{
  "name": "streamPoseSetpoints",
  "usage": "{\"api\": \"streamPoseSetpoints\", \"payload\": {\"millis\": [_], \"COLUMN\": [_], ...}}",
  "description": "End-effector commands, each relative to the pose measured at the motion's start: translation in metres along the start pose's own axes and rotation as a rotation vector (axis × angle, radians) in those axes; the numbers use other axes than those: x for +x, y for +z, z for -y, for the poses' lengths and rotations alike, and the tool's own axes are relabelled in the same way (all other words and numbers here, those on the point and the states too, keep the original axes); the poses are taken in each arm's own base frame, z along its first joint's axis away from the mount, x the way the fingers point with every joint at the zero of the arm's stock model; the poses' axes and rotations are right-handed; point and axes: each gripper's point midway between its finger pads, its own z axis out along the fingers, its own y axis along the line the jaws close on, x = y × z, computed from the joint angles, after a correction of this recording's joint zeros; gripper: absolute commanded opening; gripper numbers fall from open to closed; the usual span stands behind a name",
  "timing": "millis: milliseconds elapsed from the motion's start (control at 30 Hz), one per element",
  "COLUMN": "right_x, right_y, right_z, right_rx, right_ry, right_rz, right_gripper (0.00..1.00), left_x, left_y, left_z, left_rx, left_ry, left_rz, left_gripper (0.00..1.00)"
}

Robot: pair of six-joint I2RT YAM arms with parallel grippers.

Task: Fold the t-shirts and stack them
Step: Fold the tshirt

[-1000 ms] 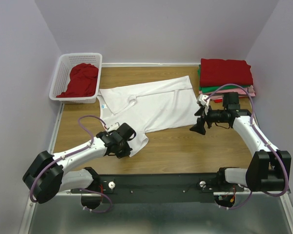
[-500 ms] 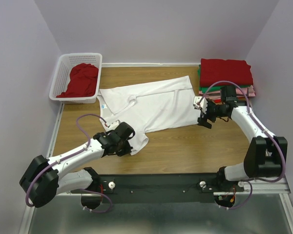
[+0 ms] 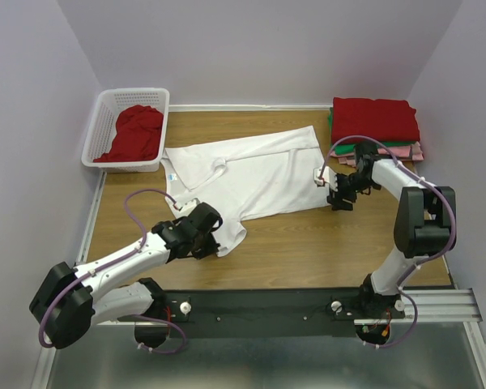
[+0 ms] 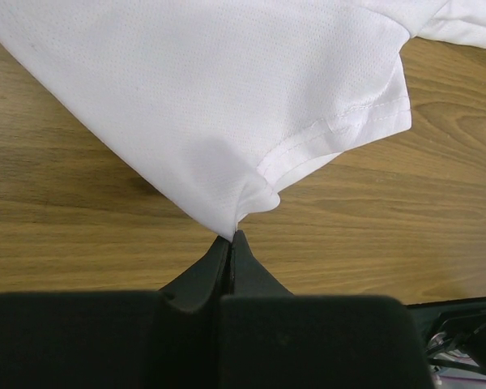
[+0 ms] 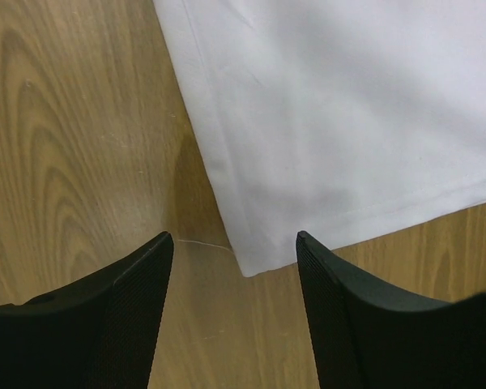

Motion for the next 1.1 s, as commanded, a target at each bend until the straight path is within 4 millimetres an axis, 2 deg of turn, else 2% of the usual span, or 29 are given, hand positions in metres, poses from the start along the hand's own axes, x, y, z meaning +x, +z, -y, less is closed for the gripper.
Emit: {"api": "streamPoseSetpoints", "payload": {"millis": [0, 267, 300, 433, 500, 767, 933, 1000, 1033, 1067], "right_x": [0.008, 0.025, 0.028, 0.036, 0.037, 0.034, 0.031, 0.031, 0.032, 0.031], "right_y": [0.005, 0.016, 0.016, 0.012, 0.012, 0.015, 0.021, 0.023, 0.023, 0.023], "right_z": [0.007, -0.002, -0.001, 0.003, 0.003, 0.002, -0.002, -0.004, -0.005, -0.006], "right_rx": [-0.031, -0.071, -0.068, -0.047, -0.043, -0.042, -0.053, -0.06, -0.061, -0.061], "right_ry": [-0.004, 0.02, 0.023, 0.053, 0.055, 0.064, 0.082, 0.091, 0.093, 0.096], "right_rz": [-0.019, -0.07, -0.081, -0.087, -0.091, -0.063, -0.032, -0.028, -0.028, -0.028], "right_gripper": [0.69, 0.58, 0.54, 0.49, 0.49, 0.31, 0.24, 0.12, 0.12, 0.05], "left_x": [-0.002, -0.007, -0.009, -0.01, -0.011, -0.011, -0.012, -0.013, -0.013, -0.012], "left_y": [-0.003, -0.011, -0.012, -0.014, -0.015, -0.016, -0.017, -0.018, -0.018, -0.018], "left_z": [0.002, 0.007, 0.009, 0.01, 0.01, 0.011, 0.012, 0.013, 0.013, 0.012], "left_rx": [0.018, 0.032, 0.037, 0.038, 0.04, 0.051, 0.054, 0.059, 0.059, 0.058], "left_ry": [0.012, 0.001, 0.002, 0.006, 0.005, 0.001, 0.002, 0.001, 0.001, 0.001], "left_rz": [0.017, 0.034, 0.04, 0.042, 0.044, 0.047, 0.051, 0.055, 0.055, 0.054], "left_gripper": [0.0, 0.0, 0.0, 0.0, 0.0, 0.0, 0.0, 0.0, 0.0, 0.0]}}
